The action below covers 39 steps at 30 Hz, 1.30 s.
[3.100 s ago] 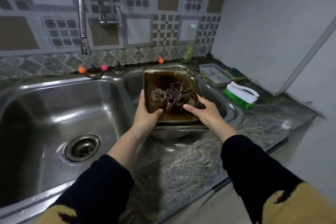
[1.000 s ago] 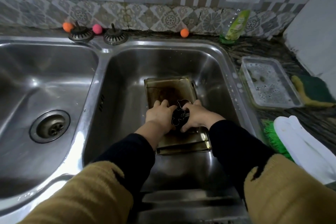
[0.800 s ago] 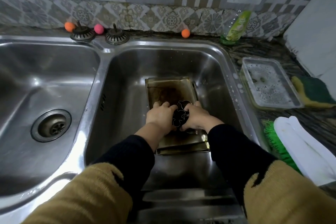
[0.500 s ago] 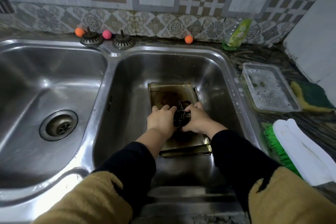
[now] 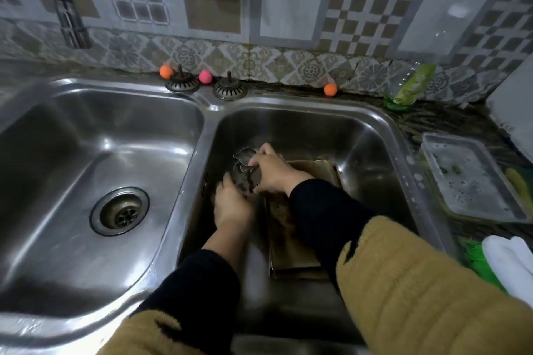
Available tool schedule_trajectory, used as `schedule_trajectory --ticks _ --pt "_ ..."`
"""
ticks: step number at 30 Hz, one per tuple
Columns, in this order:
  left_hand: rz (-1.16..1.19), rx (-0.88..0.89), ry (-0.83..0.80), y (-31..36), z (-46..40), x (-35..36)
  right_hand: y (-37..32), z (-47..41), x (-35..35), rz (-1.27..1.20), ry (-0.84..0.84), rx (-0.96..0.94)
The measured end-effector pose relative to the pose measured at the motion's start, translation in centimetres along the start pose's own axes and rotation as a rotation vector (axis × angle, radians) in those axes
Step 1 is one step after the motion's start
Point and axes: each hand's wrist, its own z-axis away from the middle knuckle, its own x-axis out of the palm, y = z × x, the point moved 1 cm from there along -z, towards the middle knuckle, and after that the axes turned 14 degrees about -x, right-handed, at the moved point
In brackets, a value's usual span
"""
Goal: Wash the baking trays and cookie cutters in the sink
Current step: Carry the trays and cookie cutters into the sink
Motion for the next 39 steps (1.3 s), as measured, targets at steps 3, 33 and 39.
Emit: schedule_trajectory --ticks 3,33,39 --pt "0.062 -0.025 -0.021 0.2 -0.3 0.2 -0.5 -1.6 0.6 -0.083 0.027 -0.031" --pt "-0.259 -0.037 -0.178 -0.1 3.7 2.9 8.3 11.5 1.1 -0.099 0.284 0.514" --pt "-0.038 0.063 -0.176 1.6 5.4 0.5 5.8 12.7 -2.5 -0.104 0.402 0.450"
